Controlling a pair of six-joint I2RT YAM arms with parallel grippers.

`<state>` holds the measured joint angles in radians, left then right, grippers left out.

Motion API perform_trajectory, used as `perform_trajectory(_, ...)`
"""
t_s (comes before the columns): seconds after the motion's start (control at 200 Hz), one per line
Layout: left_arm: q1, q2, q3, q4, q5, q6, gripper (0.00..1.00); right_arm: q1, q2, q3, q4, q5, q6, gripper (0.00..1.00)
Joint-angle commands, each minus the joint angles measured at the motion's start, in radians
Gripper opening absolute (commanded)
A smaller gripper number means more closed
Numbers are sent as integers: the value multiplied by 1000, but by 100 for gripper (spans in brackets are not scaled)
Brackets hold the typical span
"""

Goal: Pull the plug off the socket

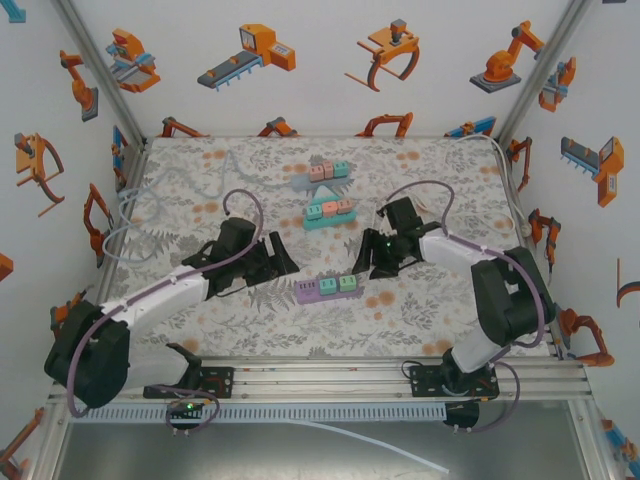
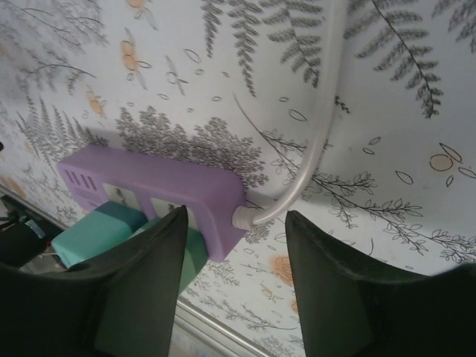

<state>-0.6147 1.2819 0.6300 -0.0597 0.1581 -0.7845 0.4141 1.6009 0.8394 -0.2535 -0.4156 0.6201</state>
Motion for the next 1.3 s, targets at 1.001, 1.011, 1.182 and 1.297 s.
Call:
perform_trajectory(1.001,-91,-59,-12,-74,-126,-11,60,77,-483,-55,97,170,-333,48)
perform_trajectory(1.011,-90,-62,-12,-76,-128,-9,61,78,-484,-55,99,167,-340,49)
perform_trajectory(1.182,-91,-61,-18,-91,-126,-17,61,163,-511,-71,144,3,-691,51)
perform_trajectory(1.297,-89,-40,-21,-63,-121,-18,61,243,-530,-145,172,-72,-988,54)
